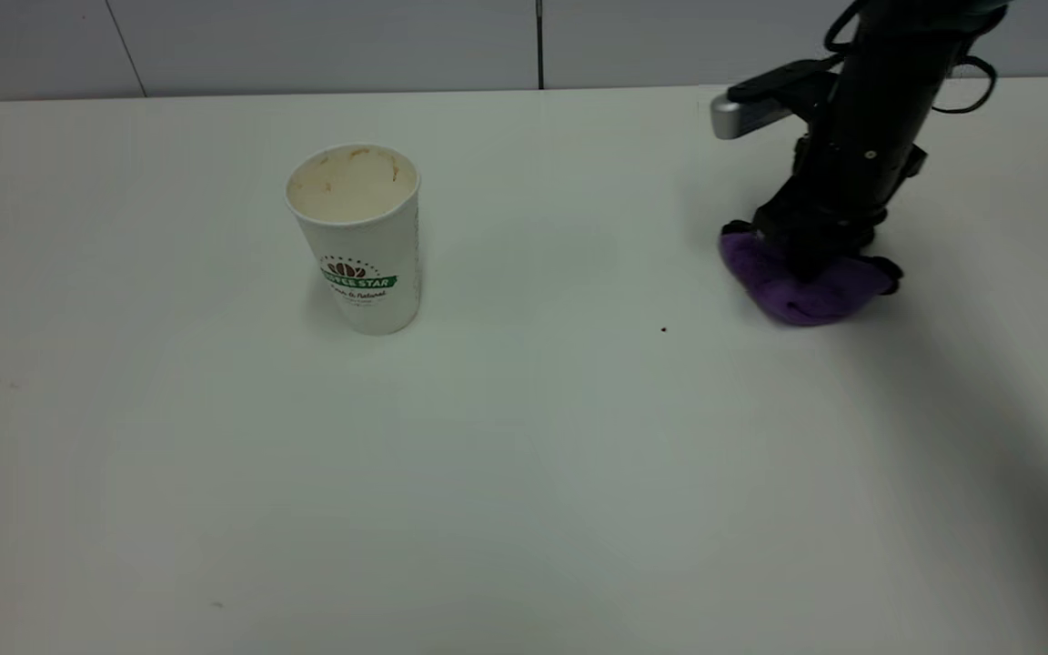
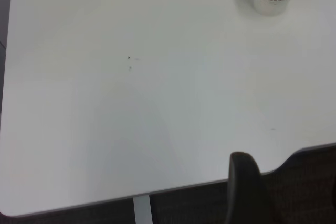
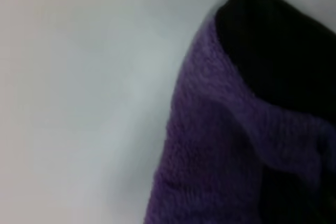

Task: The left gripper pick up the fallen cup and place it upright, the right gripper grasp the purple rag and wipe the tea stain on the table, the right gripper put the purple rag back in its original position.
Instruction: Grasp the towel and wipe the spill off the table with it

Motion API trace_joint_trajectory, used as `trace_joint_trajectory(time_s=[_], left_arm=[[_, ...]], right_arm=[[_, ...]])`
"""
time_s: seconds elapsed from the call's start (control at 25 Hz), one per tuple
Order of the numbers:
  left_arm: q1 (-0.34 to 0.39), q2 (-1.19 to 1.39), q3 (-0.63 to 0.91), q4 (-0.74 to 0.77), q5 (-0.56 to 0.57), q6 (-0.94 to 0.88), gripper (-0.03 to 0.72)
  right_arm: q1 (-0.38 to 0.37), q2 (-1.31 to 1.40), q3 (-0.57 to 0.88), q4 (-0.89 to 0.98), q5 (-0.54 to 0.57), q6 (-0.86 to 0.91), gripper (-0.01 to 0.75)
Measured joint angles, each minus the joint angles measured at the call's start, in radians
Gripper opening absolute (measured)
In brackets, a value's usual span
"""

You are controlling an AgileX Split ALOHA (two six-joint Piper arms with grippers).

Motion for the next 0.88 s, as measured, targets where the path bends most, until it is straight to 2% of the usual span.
trace_joint_trajectory(time_s=[0.12,0.4,0.48,0.72,0.88], left_arm=[[0.000,0.000,0.000,0.000,0.000,0.001,0.429],[0.000,0.000,0.000,0.000,0.000,0.002,0.429],[0.000,0.000,0.000,0.000,0.000,0.002,0.429],[0.000,0.000,0.000,0.000,0.000,0.001,0.429],[0.000,0.000,0.000,0.000,0.000,0.001,0.429]], right_arm=[[-0.018,-0.001,0.000,0.001,0.109,0.001,0.059],[-0.002,-0.001,0.002,0.122,0.134,-0.074,0.124],[0.011,-0.001,0.004,0.151,0.136,-0.097,0.180],[0.016,-0.034,0.008,0.158,0.171,-0.113,0.450],[0.016,-0.141,0.009,0.165,0.234,-0.113,0.535]])
